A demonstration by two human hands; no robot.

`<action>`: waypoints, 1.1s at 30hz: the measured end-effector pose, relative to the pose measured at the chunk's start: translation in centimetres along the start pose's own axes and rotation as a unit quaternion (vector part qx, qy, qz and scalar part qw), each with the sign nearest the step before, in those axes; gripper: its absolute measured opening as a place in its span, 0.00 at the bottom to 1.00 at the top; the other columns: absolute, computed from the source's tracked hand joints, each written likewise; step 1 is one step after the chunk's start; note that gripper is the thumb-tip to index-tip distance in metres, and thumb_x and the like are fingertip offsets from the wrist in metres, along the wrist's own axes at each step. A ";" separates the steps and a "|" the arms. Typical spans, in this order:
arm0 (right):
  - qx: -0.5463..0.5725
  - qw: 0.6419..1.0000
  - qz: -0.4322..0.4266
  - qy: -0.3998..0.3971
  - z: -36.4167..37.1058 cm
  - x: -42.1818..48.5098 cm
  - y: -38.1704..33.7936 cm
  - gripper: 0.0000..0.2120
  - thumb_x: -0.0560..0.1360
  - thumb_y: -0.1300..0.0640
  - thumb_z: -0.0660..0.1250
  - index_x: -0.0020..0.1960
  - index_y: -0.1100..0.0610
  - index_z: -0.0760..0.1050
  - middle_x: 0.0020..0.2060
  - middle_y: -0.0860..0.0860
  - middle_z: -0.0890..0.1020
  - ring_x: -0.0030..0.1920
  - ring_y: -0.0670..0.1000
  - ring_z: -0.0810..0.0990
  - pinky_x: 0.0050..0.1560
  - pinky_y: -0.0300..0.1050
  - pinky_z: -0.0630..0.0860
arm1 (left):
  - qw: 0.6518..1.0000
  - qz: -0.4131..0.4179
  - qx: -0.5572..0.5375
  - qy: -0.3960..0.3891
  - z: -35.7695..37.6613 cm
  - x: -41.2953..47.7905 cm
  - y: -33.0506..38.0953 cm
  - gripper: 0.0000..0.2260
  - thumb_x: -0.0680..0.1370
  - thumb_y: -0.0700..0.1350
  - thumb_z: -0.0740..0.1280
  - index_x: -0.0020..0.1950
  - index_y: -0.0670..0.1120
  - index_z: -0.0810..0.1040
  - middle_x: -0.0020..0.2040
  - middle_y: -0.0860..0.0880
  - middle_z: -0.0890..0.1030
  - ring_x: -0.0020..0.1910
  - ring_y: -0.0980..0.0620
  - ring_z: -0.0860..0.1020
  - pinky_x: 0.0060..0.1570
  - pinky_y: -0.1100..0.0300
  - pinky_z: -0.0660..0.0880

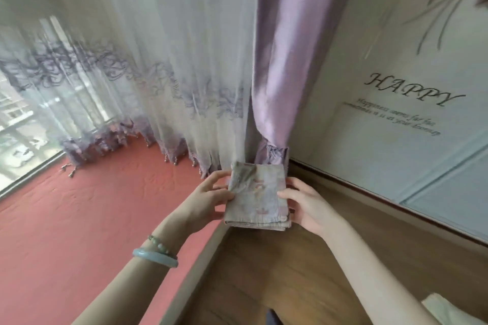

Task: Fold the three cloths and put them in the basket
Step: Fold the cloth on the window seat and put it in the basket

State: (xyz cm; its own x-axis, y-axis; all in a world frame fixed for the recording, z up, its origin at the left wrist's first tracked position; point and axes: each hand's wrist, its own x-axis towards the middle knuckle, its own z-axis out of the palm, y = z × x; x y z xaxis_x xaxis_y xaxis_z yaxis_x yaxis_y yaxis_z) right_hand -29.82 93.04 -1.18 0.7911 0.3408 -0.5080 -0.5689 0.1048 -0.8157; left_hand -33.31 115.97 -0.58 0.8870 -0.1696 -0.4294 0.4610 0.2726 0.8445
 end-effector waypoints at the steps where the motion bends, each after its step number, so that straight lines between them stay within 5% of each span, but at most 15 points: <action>1: 0.003 1.000 -0.003 0.016 -2.0 -1.1 -0.4 0.13 0.75 0.68 0.62 0.58 0.59 0.74 0.48 0.59 0.80 0.42 0.55 0.80 0.36 0.46 0.76 | 1.000 -0.005 0.000 -0.018 2.1 0.8 -0.1 0.19 0.76 0.29 0.59 0.59 0.49 0.75 0.51 0.40 0.78 0.47 0.45 0.81 0.44 0.46 0.80; 6: 0.028 0.995 -0.026 0.091 -11.1 -6.0 -1.7 0.14 0.74 0.68 0.63 0.59 0.61 0.73 0.49 0.62 0.78 0.47 0.59 0.76 0.37 0.46 0.73 | 0.993 -0.039 0.002 -0.110 12.0 4.5 -0.7 0.22 0.70 0.31 0.64 0.62 0.43 0.73 0.46 0.41 0.77 0.33 0.51 0.81 0.29 0.58 0.77; 14: 0.115 0.976 -0.066 0.173 -21.6 -12.5 -3.5 0.16 0.73 0.69 0.65 0.59 0.61 0.73 0.48 0.61 0.81 0.42 0.56 0.82 0.29 0.46 0.79 | 0.966 -0.071 0.097 -0.227 24.4 11.1 -1.2 0.22 0.69 0.32 0.62 0.61 0.47 0.75 0.49 0.41 0.75 0.50 0.42 0.73 0.45 0.48 0.79; 20: 0.174 0.945 -0.096 0.260 -28.5 -15.1 -5.3 0.15 0.72 0.70 0.66 0.55 0.56 0.75 0.47 0.59 0.84 0.47 0.59 0.83 0.36 0.51 0.81 | 0.932 -0.101 0.136 -0.321 33.8 17.4 -1.2 0.21 0.72 0.30 0.60 0.61 0.46 0.72 0.50 0.41 0.79 0.48 0.44 0.79 0.42 0.48 0.79; 25: 0.180 0.918 -0.135 0.327 -34.6 -15.3 -7.8 0.14 0.73 0.69 0.64 0.56 0.58 0.78 0.54 0.62 0.81 0.56 0.63 0.79 0.57 0.63 0.76 | 0.886 -0.129 0.195 -0.400 41.8 24.2 0.4 0.23 0.70 0.30 0.62 0.62 0.47 0.72 0.40 0.45 0.79 0.40 0.47 0.77 0.38 0.52 0.79; 33: 0.261 0.846 -0.189 0.425 -41.8 -14.9 -12.3 0.15 0.73 0.68 0.66 0.59 0.59 0.76 0.50 0.58 0.83 0.49 0.58 0.82 0.40 0.50 0.79 | 0.818 -0.163 0.248 -0.492 53.6 33.5 2.8 0.23 0.67 0.33 0.65 0.60 0.51 0.77 0.50 0.42 0.69 0.48 0.43 0.67 0.43 0.50 0.77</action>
State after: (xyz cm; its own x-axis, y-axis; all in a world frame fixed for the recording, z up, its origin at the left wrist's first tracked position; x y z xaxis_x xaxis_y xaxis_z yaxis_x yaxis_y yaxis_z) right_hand -25.23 47.58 4.88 0.6878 -0.5809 -0.4354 -0.0861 0.5302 -0.8435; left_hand -3.73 60.27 4.52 0.1558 -0.9041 -0.3978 0.3848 -0.3154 0.8675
